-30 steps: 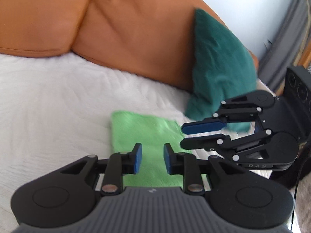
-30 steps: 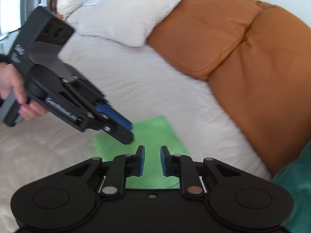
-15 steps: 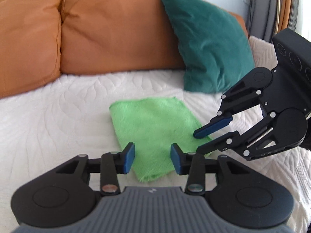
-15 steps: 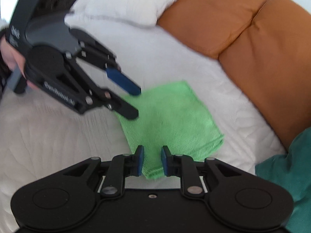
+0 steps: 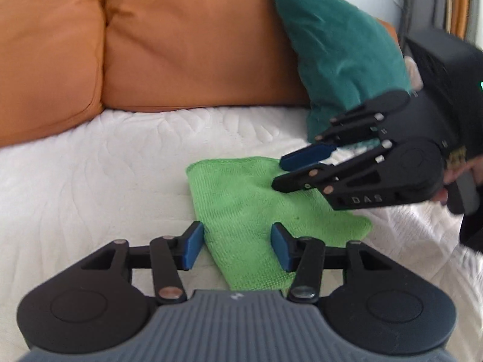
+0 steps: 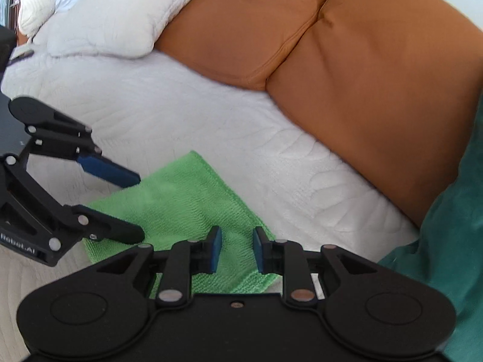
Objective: Fold towel
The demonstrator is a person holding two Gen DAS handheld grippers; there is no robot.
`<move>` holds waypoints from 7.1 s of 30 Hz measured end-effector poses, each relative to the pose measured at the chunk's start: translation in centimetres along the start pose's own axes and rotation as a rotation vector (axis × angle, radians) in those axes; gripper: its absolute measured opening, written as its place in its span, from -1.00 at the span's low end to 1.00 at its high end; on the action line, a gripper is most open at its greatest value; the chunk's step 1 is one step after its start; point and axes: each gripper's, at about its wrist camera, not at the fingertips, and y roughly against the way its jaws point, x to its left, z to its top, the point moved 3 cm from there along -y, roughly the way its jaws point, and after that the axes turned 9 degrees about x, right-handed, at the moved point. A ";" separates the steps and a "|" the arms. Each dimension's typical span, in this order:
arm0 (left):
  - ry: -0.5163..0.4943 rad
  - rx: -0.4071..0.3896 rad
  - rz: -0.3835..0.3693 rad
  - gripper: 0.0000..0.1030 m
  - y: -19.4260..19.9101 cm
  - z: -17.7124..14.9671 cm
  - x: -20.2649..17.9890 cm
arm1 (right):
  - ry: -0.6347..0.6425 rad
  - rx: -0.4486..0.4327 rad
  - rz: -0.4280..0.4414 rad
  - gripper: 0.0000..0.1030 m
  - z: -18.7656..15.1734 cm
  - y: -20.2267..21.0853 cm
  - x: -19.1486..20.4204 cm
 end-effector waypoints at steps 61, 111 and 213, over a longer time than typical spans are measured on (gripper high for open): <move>-0.018 -0.263 0.253 1.00 12.2 -6.5 1.7 | -0.827 -0.310 -0.089 0.14 -9.5 12.2 10.0; -0.806 -0.020 0.283 0.06 -1.6 -4.1 -14.6 | -0.944 -0.380 -0.248 0.14 -14.8 17.2 5.4; -0.054 -0.162 0.380 1.00 10.6 -4.9 -7.1 | -0.580 -0.057 -0.502 0.15 -6.2 12.2 12.0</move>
